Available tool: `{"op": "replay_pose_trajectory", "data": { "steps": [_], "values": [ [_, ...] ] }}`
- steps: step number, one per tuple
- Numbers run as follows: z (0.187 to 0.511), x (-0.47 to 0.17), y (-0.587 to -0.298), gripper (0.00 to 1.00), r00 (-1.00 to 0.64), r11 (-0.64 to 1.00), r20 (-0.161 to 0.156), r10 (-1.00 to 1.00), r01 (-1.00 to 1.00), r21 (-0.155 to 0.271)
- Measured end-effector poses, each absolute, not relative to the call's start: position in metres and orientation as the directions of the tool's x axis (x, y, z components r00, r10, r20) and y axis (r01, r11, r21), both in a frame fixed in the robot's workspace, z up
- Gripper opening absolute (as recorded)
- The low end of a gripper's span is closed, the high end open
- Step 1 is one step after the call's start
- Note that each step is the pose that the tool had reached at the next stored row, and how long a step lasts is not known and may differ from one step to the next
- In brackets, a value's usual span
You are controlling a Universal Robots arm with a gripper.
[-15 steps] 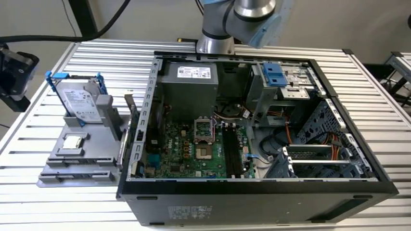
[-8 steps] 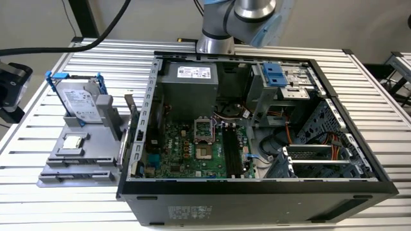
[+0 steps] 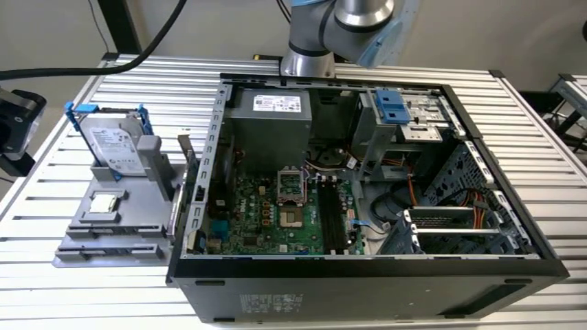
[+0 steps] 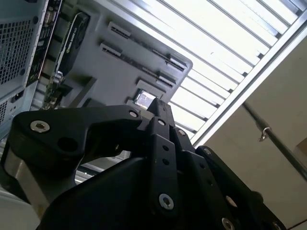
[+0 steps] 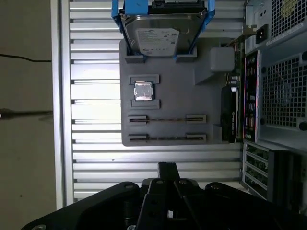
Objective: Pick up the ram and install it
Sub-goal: 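Pick up the ram and move it above insertion slot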
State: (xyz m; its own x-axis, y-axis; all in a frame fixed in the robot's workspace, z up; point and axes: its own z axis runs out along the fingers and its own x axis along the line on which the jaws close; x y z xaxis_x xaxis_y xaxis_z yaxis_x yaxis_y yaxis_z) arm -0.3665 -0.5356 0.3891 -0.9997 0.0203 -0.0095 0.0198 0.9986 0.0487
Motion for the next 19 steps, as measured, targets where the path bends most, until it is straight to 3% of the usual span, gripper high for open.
{"op": "replay_pose_trajectory", "data": {
  "steps": [19],
  "values": [
    [0.3891, -0.3668, -0.5357, 0.00, -1.000, 0.998, -0.009, -0.028, -0.029, 0.049]
  ]
}}
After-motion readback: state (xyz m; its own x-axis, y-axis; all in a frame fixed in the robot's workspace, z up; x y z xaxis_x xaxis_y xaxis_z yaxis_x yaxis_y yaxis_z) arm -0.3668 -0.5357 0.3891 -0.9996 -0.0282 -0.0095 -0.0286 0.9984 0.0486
